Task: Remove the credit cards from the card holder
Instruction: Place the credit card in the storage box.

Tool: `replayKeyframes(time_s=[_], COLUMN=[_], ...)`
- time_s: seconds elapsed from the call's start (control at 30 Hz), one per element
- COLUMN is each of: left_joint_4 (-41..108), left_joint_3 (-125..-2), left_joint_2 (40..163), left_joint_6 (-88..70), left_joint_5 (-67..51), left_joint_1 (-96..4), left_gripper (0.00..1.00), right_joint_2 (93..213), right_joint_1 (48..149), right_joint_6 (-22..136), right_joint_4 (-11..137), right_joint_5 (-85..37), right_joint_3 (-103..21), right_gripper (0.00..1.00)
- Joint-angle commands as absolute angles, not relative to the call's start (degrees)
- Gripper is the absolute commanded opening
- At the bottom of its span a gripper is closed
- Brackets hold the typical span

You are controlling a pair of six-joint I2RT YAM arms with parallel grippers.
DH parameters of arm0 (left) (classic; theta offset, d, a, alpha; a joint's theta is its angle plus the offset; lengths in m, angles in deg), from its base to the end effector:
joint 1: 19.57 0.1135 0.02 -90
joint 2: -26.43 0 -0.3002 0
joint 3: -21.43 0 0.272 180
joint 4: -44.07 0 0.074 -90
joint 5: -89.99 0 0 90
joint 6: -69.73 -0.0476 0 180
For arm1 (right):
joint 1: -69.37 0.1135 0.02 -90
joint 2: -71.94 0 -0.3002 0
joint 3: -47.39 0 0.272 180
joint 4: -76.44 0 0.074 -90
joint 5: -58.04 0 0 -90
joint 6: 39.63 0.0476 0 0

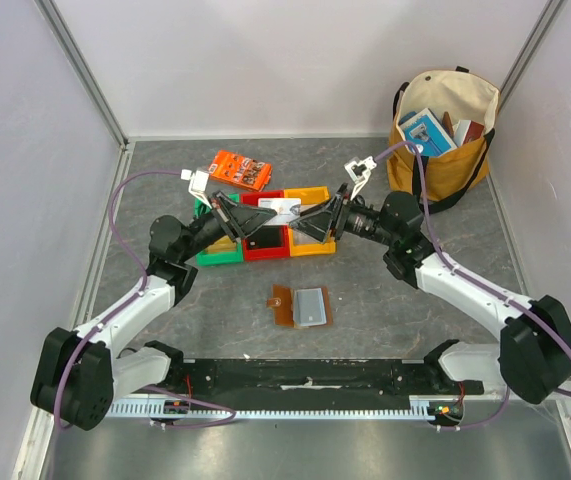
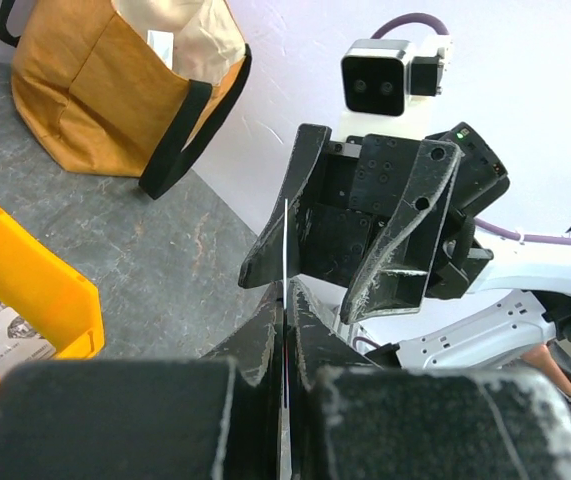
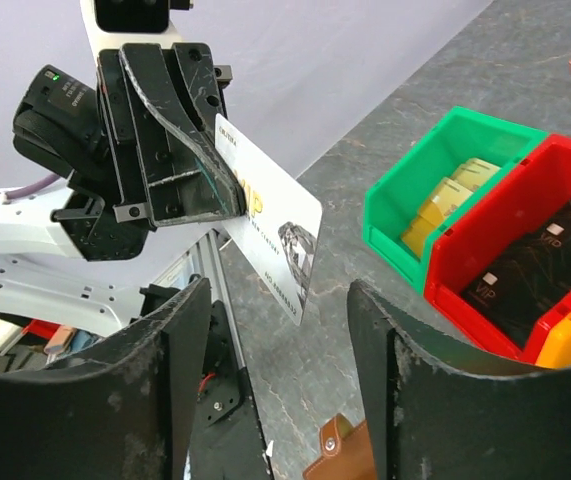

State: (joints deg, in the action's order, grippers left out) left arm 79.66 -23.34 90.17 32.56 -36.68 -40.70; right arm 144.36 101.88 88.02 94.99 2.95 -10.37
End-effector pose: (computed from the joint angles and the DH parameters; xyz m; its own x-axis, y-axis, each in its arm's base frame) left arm 0.2247 -0.1173 0.3264 -0.4946 -0.4941 -0.7151 0.7098 0.2452 -0.6604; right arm 0.2428 0.1870 0.3385 -0.5180 0.2638 -0.8136 -0.7651 0.2823 0.5787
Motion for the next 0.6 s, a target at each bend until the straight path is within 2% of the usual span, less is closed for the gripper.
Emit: replayKeyframes(time_s=[0.0, 0.07, 0.13, 0.27, 0.33, 0.4, 0.53, 0.57], left_joint_4=[84.5, 84.5, 84.5, 84.2, 81.4, 76.5, 62.4, 59.1], left_joint_3=[-23.0, -22.9, -23.0, -23.0, -23.6, -25.0, -29.2, -30.1], left_joint_2=[89.4, 89.4, 89.6, 89.9, 89.4, 88.5, 86.2, 85.6], left_joint_6=[34.3, 34.3, 34.6, 34.6, 33.0, 30.0, 21.7, 19.6], left_joint_5=[-38.9, -39.0, -39.5, -39.9, -39.7, -39.4, -35.8, -34.7], left_joint_1=[-40.5, -40.6, -40.5, -40.6, -40.6, -40.5, -40.3, -40.3], left_gripper=[0.02, 0.02, 0.02, 0.02, 0.04, 0.15, 0.49, 0.54], right_joint_2=[146.1, 146.6, 146.9, 146.9, 146.4, 145.7, 144.0, 143.8], right_joint_1=[101.6, 101.6, 101.6, 101.2, 100.0, 98.4, 94.5, 93.6], right_joint_6=[90.6, 90.7, 90.9, 90.5, 89.1, 87.0, 82.1, 80.5], right_joint_4=[103.3, 104.0, 104.8, 103.5, 100.7, 96.8, 84.7, 81.3], right_joint_5=[5.6, 5.6, 5.7, 5.3, 4.8, 4.3, 3.0, 2.1], right_joint_3=[-10.9, -11.1, -11.1, -11.7, -11.8, -12.4, -14.5, -15.3], right_gripper=[0.6, 0.53, 0.42, 0.09, 0.0, 0.0, 0.0, 0.0])
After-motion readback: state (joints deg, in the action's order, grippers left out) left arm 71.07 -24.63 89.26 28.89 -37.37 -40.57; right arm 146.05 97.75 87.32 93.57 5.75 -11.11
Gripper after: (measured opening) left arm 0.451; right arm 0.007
